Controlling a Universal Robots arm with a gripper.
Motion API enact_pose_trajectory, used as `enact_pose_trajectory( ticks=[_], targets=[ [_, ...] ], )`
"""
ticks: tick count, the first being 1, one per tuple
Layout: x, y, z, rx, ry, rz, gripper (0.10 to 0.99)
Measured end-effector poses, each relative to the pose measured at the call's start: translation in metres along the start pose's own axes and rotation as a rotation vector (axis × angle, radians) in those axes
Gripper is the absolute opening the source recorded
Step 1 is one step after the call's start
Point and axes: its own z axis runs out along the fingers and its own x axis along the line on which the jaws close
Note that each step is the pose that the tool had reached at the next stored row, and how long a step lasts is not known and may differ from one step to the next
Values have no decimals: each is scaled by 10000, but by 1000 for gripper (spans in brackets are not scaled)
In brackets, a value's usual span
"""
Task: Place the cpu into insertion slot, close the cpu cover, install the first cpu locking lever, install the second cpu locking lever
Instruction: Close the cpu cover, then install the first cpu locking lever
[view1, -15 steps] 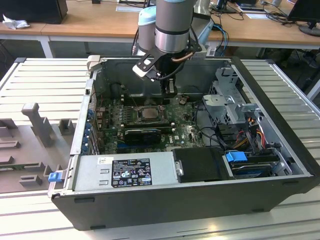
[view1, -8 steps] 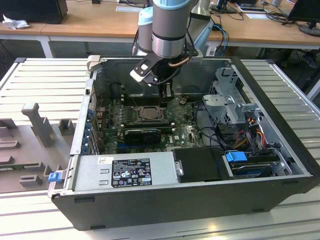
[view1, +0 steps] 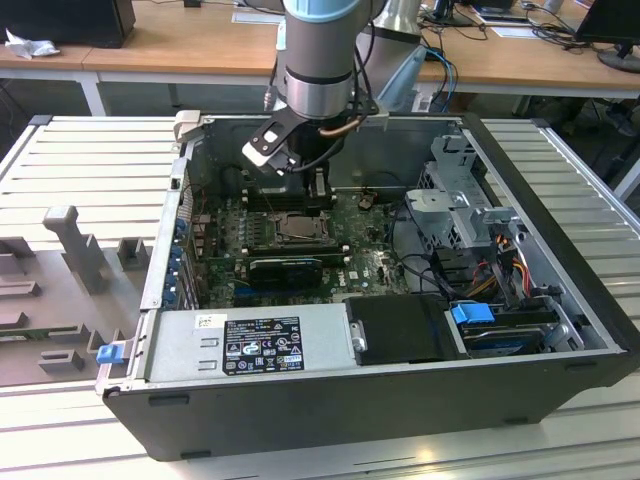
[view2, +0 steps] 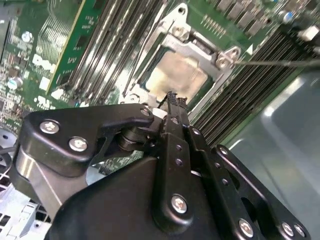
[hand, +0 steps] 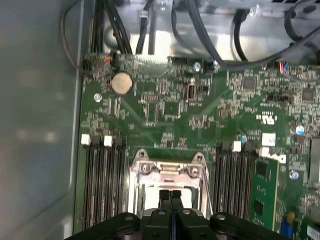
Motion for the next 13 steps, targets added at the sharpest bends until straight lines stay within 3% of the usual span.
enact_pose_trajectory(
  ticks=[6, 13],
  targets=[
    [6, -123, -3, 1, -1, 1, 106],
    [7, -129, -37, 0, -1, 0, 106]
  ],
)
